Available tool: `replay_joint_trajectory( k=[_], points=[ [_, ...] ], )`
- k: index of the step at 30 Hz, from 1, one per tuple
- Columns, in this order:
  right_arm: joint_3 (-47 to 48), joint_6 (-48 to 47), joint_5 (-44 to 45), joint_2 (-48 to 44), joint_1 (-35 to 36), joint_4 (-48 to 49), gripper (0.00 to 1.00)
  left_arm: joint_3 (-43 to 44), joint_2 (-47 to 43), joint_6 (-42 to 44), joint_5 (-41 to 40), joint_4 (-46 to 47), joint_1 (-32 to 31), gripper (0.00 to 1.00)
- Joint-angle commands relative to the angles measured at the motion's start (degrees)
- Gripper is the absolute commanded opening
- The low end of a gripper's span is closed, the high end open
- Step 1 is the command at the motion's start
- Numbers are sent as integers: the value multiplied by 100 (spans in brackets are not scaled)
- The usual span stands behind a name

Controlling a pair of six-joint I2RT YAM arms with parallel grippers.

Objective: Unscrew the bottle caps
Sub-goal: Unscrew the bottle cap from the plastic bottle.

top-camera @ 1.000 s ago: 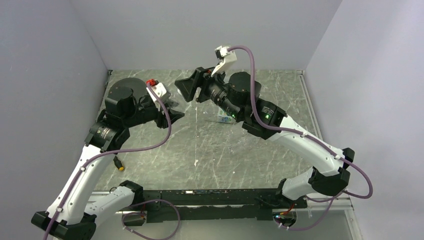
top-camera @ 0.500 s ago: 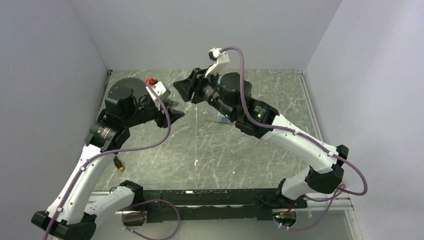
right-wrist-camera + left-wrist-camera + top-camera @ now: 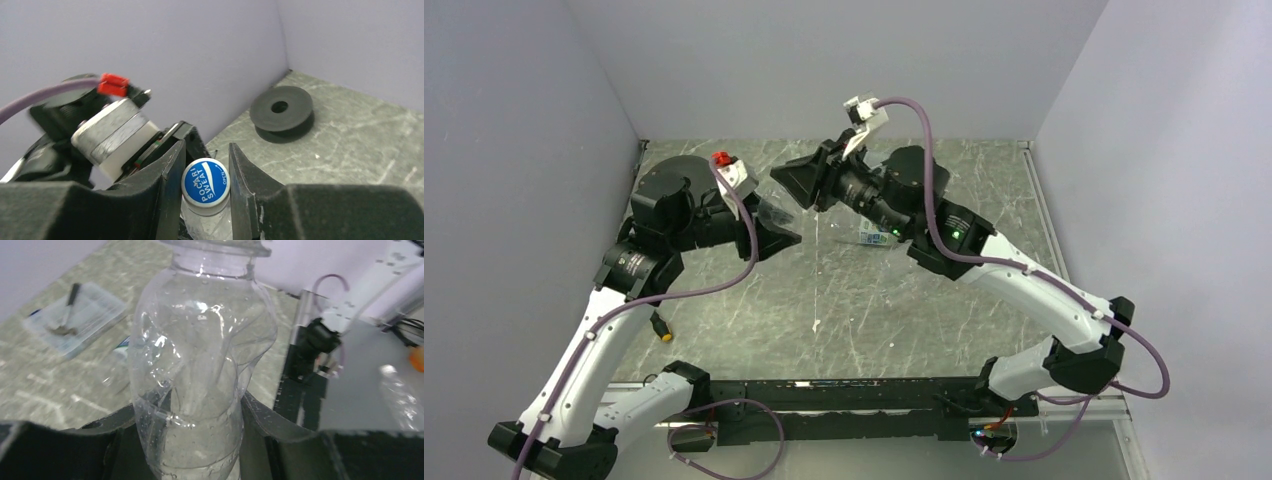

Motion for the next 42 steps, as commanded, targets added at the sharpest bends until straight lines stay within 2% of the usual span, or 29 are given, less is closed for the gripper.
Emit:
replay_joint_trajectory(
  k=[1,5,8,14,15,17,18,19,21,23,26,30,37,42],
  points=[
    [-211,-629,-1955,-486,-122,931,0,277,-37,-786,1871,718,-63,38],
    [-606,-441,-3740,-758,-467,1622,0,322,-12,-1134,2577,913,-63,37],
    [-892,-45,-4445,-869,-770,2060,0,372,-15,-1238,2821,949,-63,37],
    [-947,-117,-4544,-903,-846,2058,0,396,9,-1455,2953,1098,-63,37],
    [-899,-171,-4375,-901,-846,1941,4,406,9,-1420,2933,1072,-63,37],
    [-825,-263,-3724,-922,-846,1667,35,430,10,-1252,2733,919,-63,37],
    [-795,-319,-3139,-972,-816,1505,56,445,2,-1077,2481,788,-63,37],
    [-805,-391,-2525,-1042,-733,1405,71,457,-11,-898,2211,631,-63,37],
    [-861,-551,-1387,-1157,-488,1315,87,437,-45,-456,1514,393,-63,37],
    [-720,-614,-517,-1122,-208,1091,95,466,-39,-13,577,62,-63,36],
    [-209,-472,427,-751,24,401,97,491,-37,584,-190,-118,-63,37],
    [253,-315,1063,-320,194,-160,91,334,-108,685,-784,33,-63,38],
    [382,-294,1421,-70,349,-102,79,333,-70,821,-1333,-40,-63,35],
    [427,-199,1371,66,350,47,66,288,-114,737,-1242,27,-63,35]
  ],
)
